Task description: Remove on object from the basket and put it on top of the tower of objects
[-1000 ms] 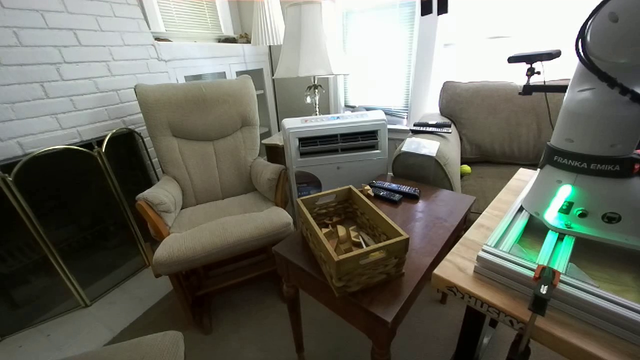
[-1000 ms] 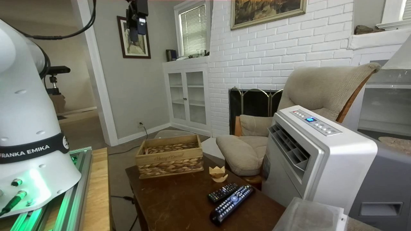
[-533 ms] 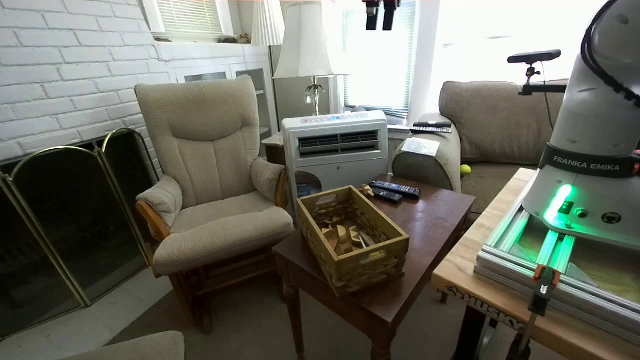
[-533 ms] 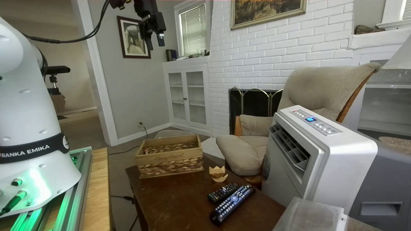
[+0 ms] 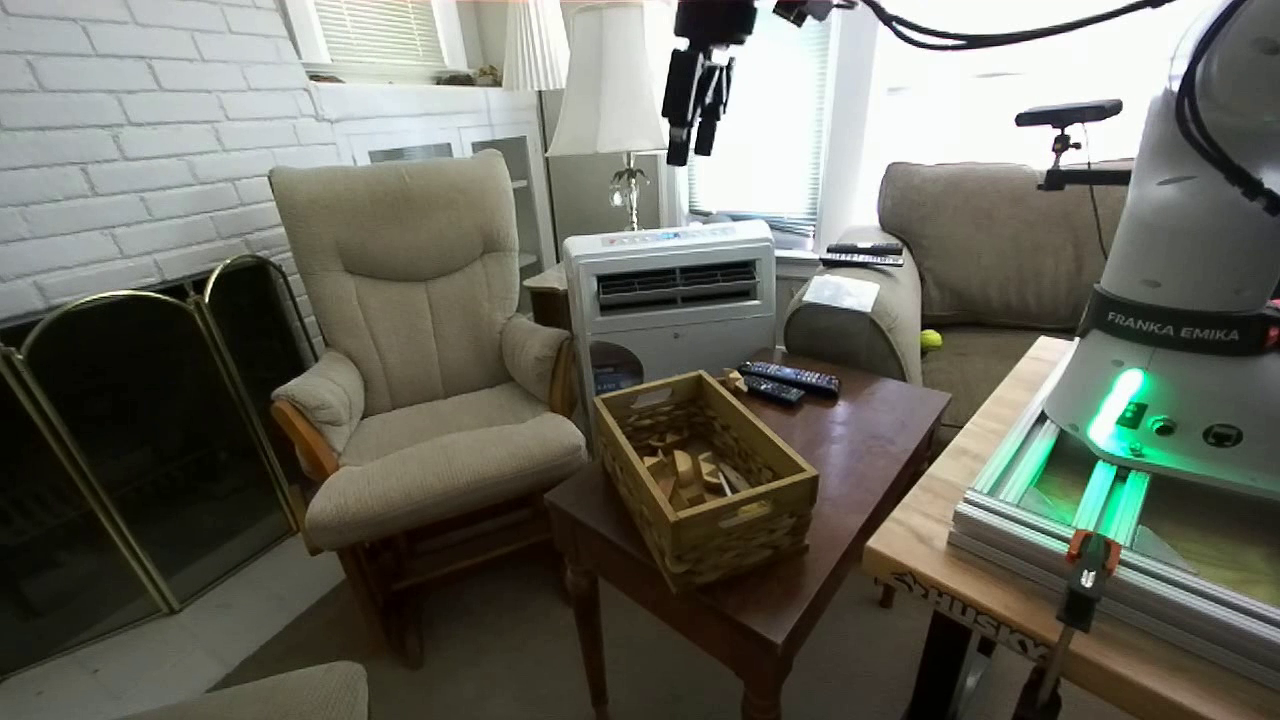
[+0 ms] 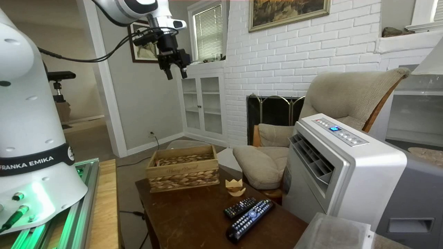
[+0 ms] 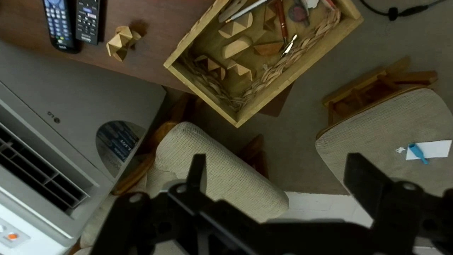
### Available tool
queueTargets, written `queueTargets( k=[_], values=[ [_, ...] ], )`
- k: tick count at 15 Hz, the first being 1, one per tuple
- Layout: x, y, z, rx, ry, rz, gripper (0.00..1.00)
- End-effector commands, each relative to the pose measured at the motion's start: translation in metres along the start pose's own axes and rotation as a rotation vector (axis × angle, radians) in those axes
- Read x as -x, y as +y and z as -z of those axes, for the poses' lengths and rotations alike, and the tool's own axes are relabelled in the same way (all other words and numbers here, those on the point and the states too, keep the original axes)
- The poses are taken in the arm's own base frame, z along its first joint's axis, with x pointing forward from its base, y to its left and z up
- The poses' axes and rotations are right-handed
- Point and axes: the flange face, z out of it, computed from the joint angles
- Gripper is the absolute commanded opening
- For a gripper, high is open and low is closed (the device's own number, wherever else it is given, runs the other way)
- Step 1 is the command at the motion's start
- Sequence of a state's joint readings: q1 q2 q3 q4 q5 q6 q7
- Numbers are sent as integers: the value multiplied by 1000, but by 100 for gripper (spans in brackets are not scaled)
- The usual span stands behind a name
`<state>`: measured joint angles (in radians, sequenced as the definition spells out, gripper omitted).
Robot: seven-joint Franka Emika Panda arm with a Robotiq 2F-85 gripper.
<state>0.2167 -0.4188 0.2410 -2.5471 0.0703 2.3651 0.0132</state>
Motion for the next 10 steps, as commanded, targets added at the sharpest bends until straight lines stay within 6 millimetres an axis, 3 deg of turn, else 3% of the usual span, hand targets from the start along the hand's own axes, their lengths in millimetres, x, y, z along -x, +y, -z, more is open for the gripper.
queueTargets(
  k=[1, 4, 8, 9, 10],
  values=[
    [-11, 5, -42, 6, 43, 98, 100],
    [-18, 9, -72, -21, -1, 199, 100],
    [-7, 15, -112, -30, -117, 380, 100],
    [-4, 17, -117, 31, -134, 411, 100],
    [-3, 13, -106, -18, -96, 341, 100]
  ],
)
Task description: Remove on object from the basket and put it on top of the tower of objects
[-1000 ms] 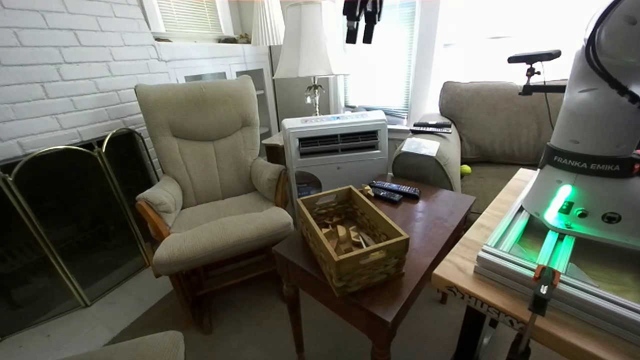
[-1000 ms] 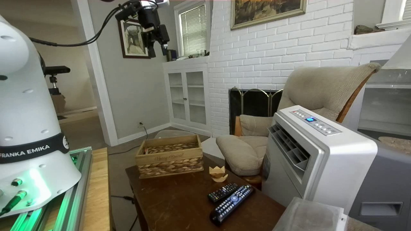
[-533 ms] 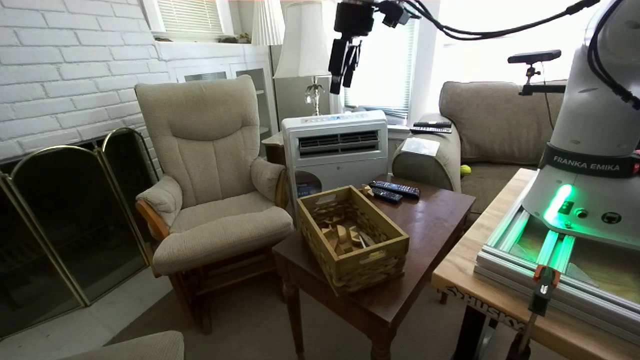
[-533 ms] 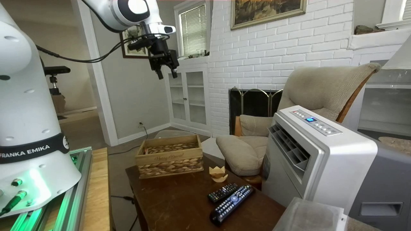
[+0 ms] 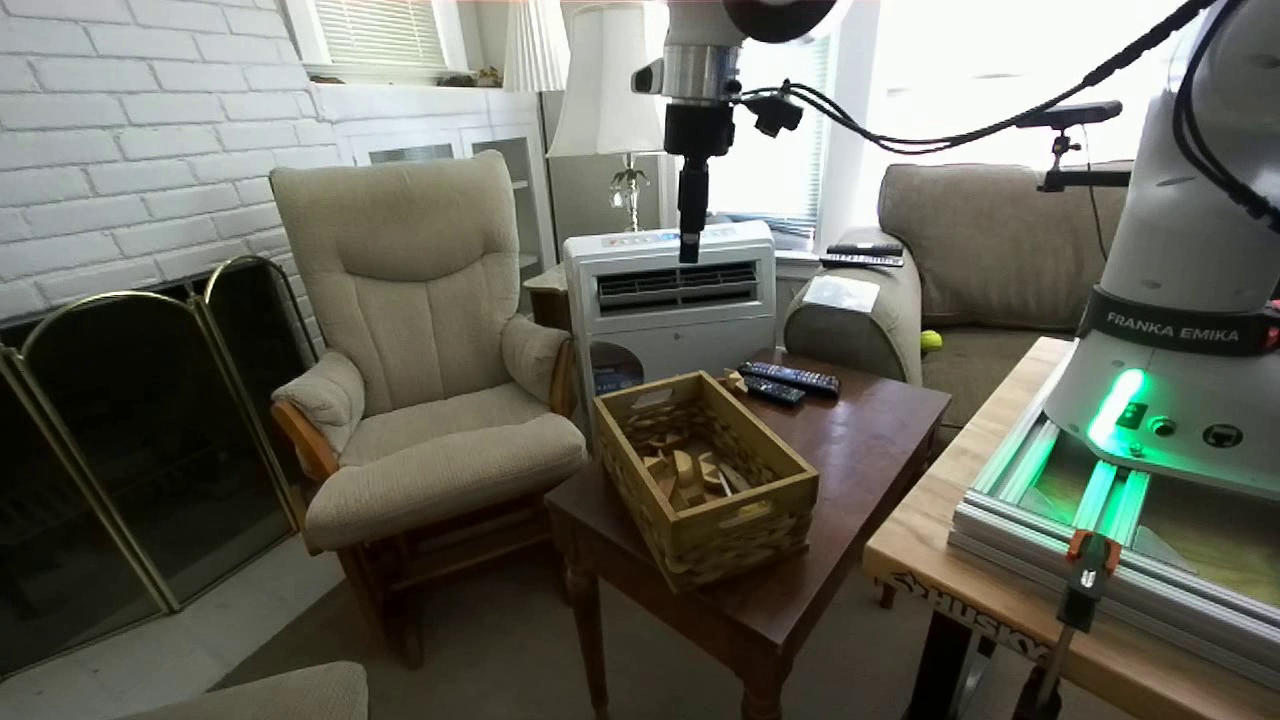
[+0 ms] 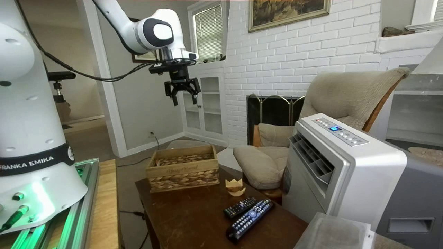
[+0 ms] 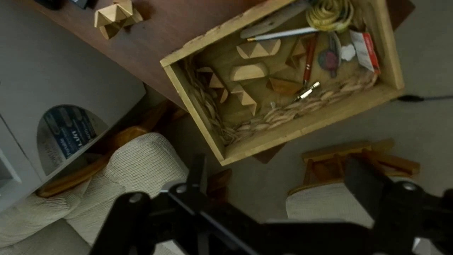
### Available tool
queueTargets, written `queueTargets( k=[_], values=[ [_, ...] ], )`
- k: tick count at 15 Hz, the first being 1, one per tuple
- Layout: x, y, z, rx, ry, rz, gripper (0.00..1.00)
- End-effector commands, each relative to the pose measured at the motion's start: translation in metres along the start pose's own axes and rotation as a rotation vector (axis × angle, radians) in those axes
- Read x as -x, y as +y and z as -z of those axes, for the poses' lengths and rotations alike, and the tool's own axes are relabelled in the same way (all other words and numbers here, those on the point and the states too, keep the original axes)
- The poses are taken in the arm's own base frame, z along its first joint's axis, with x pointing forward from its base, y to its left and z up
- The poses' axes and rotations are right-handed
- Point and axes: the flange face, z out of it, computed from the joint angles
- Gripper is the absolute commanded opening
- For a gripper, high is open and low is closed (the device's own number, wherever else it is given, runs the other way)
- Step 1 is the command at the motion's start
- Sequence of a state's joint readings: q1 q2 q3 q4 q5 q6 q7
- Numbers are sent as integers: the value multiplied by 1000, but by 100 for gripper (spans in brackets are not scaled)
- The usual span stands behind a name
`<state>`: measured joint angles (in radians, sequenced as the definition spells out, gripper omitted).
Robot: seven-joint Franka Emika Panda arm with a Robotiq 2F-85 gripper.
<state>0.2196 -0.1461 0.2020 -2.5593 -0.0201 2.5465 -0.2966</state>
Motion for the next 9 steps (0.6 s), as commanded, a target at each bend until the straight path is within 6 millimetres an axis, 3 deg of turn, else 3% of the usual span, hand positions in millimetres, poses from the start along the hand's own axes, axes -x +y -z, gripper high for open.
queueTargets(
  k=[1, 5, 9],
  values=[
    [1, 1, -6, 14, -20, 26, 100],
    [2, 2, -9, 16, -11, 69, 100],
    [0, -12, -53, 50, -75, 288, 100]
  ],
)
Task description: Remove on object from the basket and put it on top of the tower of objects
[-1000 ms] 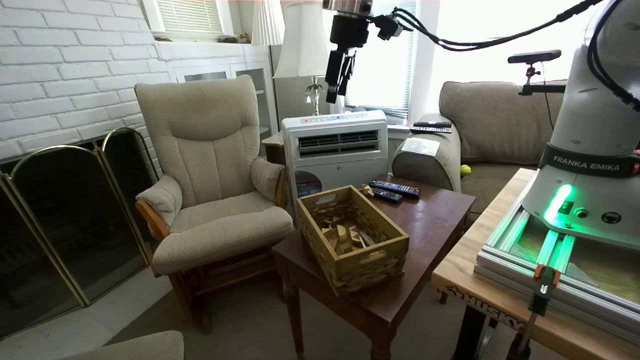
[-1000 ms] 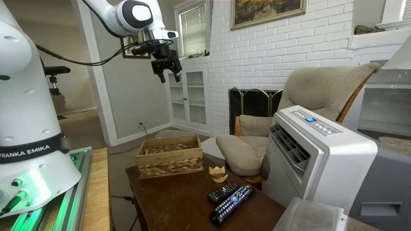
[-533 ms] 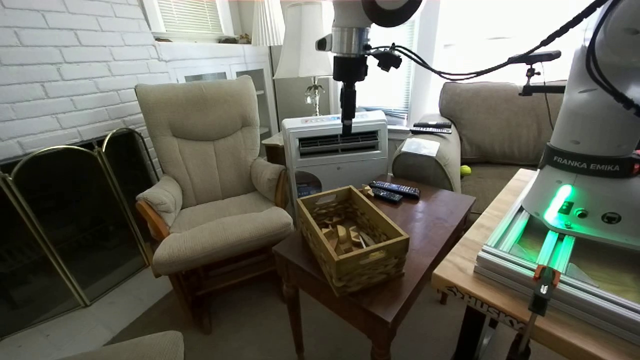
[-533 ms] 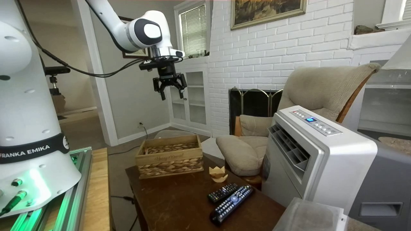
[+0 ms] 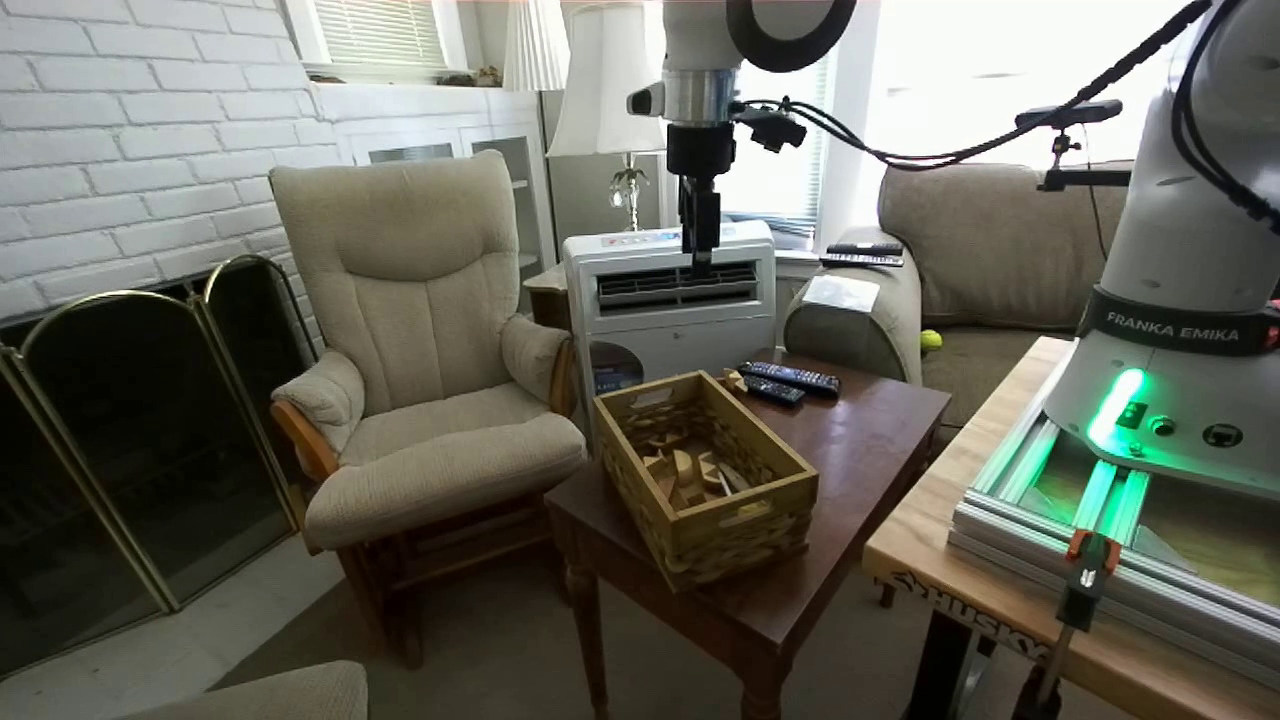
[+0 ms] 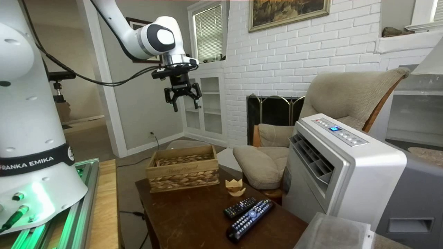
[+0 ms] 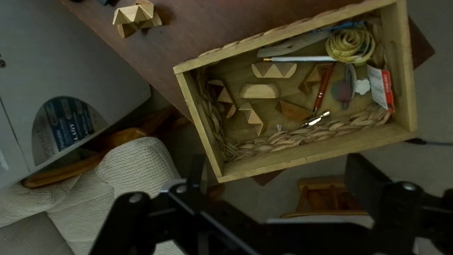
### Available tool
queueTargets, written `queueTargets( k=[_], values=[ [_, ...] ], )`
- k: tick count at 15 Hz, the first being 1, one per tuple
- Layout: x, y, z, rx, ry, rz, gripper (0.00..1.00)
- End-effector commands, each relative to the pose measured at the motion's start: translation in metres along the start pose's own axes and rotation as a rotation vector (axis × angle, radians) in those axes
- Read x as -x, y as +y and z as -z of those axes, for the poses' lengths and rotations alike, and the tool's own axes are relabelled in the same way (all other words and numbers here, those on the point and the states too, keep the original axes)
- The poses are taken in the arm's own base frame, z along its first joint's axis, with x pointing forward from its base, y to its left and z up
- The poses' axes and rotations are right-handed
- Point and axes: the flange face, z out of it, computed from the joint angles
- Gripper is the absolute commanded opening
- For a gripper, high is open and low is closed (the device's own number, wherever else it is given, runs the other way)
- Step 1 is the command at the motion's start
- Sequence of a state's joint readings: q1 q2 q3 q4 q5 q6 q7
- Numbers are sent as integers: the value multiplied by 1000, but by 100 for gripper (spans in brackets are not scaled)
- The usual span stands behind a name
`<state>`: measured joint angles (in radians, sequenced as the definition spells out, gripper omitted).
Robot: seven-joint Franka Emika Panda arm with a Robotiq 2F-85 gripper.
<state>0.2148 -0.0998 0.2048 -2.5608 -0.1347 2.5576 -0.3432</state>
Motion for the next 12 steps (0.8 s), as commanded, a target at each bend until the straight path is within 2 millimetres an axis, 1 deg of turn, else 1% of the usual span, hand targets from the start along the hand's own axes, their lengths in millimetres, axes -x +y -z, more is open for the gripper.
queueTargets(
  k=[1, 2, 4, 7, 9, 12],
  values=[
    [-5, -15, -43, 13, -32, 197, 100],
    [-5, -19, -56, 8, -38, 248, 100],
    [-4, -27, -74, 3, -48, 346, 100],
    [-5, -33, -101, -11, -62, 409, 100],
    [-6, -36, -115, -7, -64, 446, 100],
    [-6, -37, -130, 35, -39, 507, 100]
  ],
)
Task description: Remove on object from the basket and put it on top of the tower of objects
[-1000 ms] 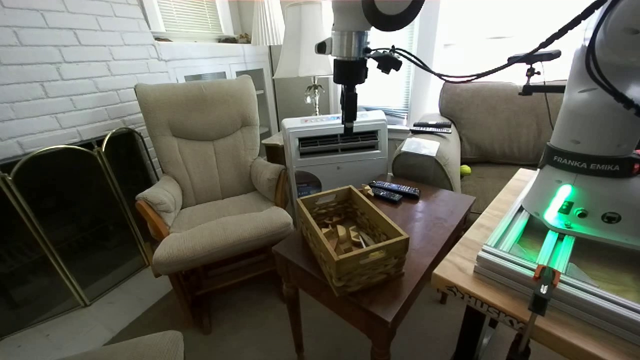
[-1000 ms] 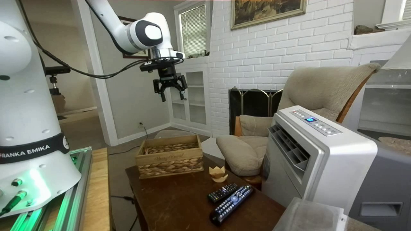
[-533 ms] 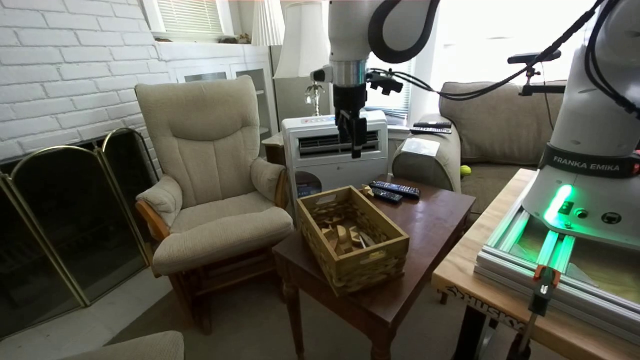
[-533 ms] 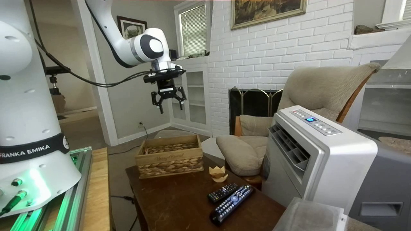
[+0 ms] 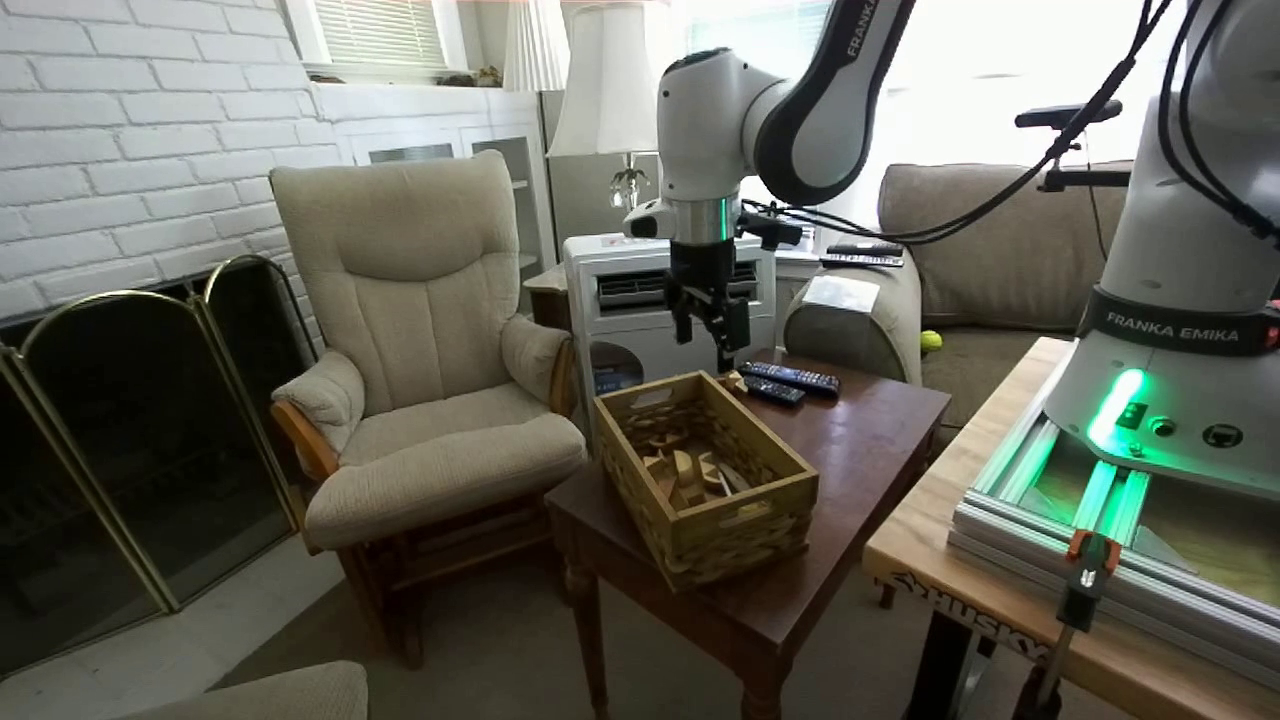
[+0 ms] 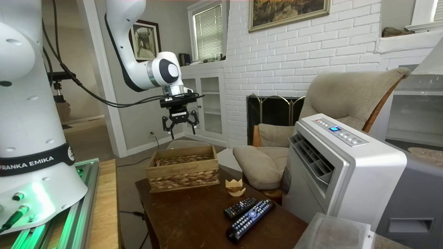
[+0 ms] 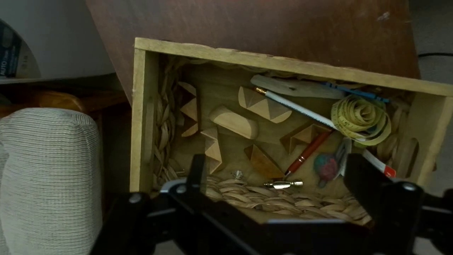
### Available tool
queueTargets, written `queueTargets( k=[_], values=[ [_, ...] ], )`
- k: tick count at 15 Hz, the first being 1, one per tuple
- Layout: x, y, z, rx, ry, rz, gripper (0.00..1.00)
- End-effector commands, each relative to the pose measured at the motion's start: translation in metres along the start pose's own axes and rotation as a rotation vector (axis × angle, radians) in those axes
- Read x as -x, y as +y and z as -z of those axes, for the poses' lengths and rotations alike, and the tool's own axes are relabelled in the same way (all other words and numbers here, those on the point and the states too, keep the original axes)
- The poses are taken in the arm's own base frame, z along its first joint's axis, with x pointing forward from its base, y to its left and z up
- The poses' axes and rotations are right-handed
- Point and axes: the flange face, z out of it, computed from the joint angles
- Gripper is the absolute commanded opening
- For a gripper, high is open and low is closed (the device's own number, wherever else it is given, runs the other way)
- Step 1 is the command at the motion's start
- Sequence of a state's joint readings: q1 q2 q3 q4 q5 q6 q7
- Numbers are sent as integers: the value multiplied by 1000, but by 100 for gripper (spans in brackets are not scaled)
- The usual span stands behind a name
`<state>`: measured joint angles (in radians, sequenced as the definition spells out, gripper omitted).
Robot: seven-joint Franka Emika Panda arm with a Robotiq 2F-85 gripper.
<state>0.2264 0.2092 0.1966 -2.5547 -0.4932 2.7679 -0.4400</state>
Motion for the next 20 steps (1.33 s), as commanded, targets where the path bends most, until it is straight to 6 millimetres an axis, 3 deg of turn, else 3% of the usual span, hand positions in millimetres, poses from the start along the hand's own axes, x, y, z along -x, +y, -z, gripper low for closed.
queueTargets(
  k=[1, 6, 7, 14, 20],
  values=[
    [-5, 7, -23, 60, 16, 65, 100],
    [-15, 23, -45, 93, 11, 51, 100],
    [-4, 18, -36, 76, 4, 57, 100],
    [-12, 22, -42, 79, 4, 54, 100],
    [-16, 13, -60, 58, -8, 106, 100]
  ],
)
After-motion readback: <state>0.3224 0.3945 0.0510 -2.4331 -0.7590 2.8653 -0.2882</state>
